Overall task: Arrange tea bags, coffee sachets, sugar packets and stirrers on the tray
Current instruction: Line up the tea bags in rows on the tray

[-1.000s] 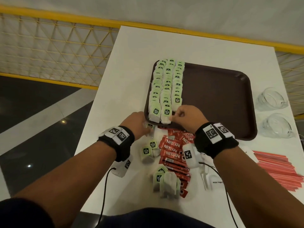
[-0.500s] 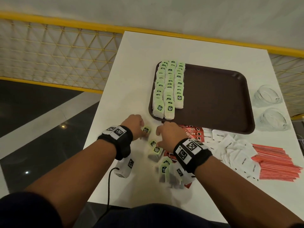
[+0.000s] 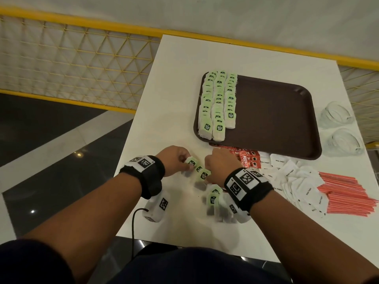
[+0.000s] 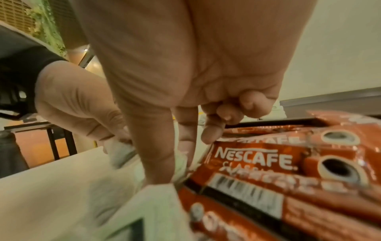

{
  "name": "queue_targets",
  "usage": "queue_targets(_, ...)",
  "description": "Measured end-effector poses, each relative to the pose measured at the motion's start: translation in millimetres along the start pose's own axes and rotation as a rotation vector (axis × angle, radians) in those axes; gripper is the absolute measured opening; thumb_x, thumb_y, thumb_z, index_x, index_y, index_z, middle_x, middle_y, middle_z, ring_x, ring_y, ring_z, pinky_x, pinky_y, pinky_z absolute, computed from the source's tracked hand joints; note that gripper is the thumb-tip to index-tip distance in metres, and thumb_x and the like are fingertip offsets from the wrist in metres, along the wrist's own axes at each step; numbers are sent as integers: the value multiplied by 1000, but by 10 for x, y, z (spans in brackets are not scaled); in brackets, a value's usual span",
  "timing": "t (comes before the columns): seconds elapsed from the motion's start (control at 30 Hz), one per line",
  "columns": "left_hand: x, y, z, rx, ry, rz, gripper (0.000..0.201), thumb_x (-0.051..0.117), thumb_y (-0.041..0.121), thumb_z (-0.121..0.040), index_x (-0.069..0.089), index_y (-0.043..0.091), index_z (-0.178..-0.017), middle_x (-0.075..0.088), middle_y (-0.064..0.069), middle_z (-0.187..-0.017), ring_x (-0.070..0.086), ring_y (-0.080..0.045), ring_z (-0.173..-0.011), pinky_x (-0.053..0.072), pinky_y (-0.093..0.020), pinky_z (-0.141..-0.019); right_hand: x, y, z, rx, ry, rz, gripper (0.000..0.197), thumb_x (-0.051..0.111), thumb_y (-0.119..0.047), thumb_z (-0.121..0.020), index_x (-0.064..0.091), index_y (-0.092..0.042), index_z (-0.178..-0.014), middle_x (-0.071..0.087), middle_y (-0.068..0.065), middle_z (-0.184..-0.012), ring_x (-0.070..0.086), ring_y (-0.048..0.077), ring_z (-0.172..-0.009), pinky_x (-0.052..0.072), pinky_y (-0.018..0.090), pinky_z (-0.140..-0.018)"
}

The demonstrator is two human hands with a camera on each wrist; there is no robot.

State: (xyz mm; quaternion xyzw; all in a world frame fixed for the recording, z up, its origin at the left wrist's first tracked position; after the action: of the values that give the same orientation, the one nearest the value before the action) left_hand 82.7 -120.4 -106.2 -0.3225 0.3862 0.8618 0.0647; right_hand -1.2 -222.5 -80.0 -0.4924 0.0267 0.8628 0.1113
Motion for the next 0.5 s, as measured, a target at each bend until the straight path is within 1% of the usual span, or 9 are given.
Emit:
queue_targets(0.1,65,49,-18,11,3,-27,13,74,28,-83,64,22,-85,60,9,-78,55,-10,-72,37,-22,-60,-21,-15,17,9,46,-23,36,66,-38,-86,63,-17,-114,55,7,-111,49,29,-109,48,41,-90)
queue_targets(0.17,58,70,-25,11,24,-27,12,73,27,-84,62,21,-85,62,6,-82,56,-14,-76,39,-26,-64,-43,4,39,8,67,-87,28,64,-31,-87,64,-18,-111,58,6,-107,52,28,-106,48,37,-86)
queue_targets(0.23,49,87,-27,11,35,-45,11,69,23,-85,59,19,-85,62,1,-85,56,-18,-78,39,-27,-66,-62,46,78,11,82,-217,17,63,-26,-86,65,-19,-102,61,3,-98,57,24,-97,46,31,-77)
queue_targets(0.3,81,113,-27,9,14,-64,12,64,21,-87,53,18,-84,62,-1,-84,57,-20,-77,40,-28,-66,-101,120,148,42,110,-407,6,63,-24,-86,61,-21,-90,61,-3,-90,57,18,-87,42,25,-67)
queue_targets(0.33,108,131,-32,12,0,-74,13,63,22,-88,51,18,-85,61,-1,-84,56,-21,-78,40,-28,-66,-136,166,189,63,144,-493,5,64,-24,-86,60,-21,-87,61,-5,-87,57,17,-83,42,24,-64)
queue_targets(0.4,148,177,-50,26,-10,-102,14,64,24,-89,53,17,-96,59,0,-90,56,-21,-82,40,-28,-70,-202,279,271,114,218,-635,11,66,-27,-86,59,-19,-86,61,-4,-84,56,16,-78,45,26,-66)
queue_targets(0.5,184,238,-94,28,7,-58,31,66,27,-89,54,17,-116,56,3,-94,56,-19,-85,40,-26,-72,-233,472,360,175,282,-765,11,68,-23,-85,57,-19,-85,63,2,-84,59,19,-76,51,33,-69)
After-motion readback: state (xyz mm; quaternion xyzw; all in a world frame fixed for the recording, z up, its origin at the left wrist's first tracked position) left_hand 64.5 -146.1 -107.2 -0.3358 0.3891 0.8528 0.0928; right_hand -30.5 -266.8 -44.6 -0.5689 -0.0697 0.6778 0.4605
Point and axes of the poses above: each hand's wrist, its own z-axis away from the middle knuckle, its own x-axis out of the palm, y = z × x, the point moved 8 cm from there along -z, towards the middle knuckle
